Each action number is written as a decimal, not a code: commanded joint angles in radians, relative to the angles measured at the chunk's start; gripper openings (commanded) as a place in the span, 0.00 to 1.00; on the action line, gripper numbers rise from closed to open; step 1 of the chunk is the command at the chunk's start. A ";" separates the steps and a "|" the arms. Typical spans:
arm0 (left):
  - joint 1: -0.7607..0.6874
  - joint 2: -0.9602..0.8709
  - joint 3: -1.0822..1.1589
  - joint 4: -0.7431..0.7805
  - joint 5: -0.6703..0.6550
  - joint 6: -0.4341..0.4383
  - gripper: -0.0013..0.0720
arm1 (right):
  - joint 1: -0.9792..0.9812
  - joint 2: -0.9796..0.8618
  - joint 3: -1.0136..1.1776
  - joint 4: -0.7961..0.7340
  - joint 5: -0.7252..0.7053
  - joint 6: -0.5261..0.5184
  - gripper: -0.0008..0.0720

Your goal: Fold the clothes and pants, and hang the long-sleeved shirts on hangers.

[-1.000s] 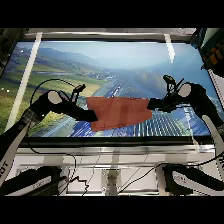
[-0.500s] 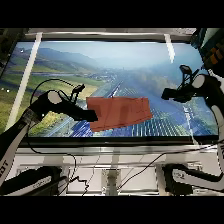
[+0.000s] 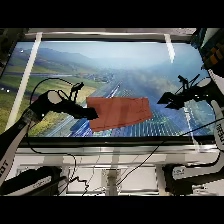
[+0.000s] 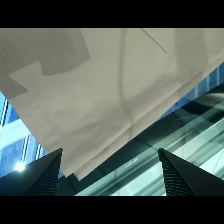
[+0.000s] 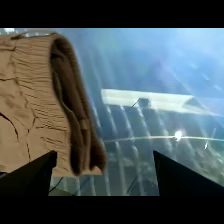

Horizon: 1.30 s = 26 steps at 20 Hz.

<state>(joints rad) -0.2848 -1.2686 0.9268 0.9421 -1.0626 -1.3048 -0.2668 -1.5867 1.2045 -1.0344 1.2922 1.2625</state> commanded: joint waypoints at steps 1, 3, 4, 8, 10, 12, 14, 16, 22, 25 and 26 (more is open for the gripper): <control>0.001 0.000 0.000 0.001 0.009 0.001 0.96 | 0.103 -0.062 -0.017 0.026 -0.093 -0.018 0.96; 0.001 0.000 0.000 0.001 0.016 0.001 0.96 | 0.168 -0.089 -0.017 0.025 -0.129 -0.018 0.95; 0.001 0.000 0.000 0.001 0.020 0.000 0.96 | 0.195 -0.103 -0.017 0.025 -0.139 -0.018 0.95; 0.001 0.000 0.000 0.001 0.031 0.001 0.96 | 0.235 -0.142 -0.017 0.031 -0.163 0.002 0.95; 0.001 0.000 0.000 0.002 0.031 0.002 0.96 | 0.237 -0.144 -0.016 0.041 -0.162 0.000 0.77; 0.001 0.000 0.000 0.002 0.038 0.005 0.96 | 0.237 -0.144 -0.016 0.079 -0.158 -0.008 0.66; 0.001 0.000 0.000 0.002 0.058 0.005 0.96 | 0.237 -0.144 -0.016 0.142 -0.140 -0.055 0.59; 0.001 0.000 0.000 0.001 0.085 0.005 0.96 | 0.237 -0.144 -0.016 0.206 -0.129 -0.081 0.43; 0.001 0.000 0.000 0.011 0.115 0.005 0.95 | 0.257 -0.144 -0.003 0.324 -0.132 -0.105 0.04; 0.016 0.004 0.021 0.100 0.127 0.005 0.68 | 0.254 -0.127 0.051 0.347 -0.096 -0.105 0.04; 0.029 0.005 0.041 0.140 0.122 0.005 0.46 | 0.248 -0.115 0.077 0.348 -0.087 -0.105 0.04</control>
<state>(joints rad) -0.2726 -1.2663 0.9428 0.9981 -0.9463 -1.3003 -0.0147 -1.7195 1.2354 -0.7231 1.1782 1.1614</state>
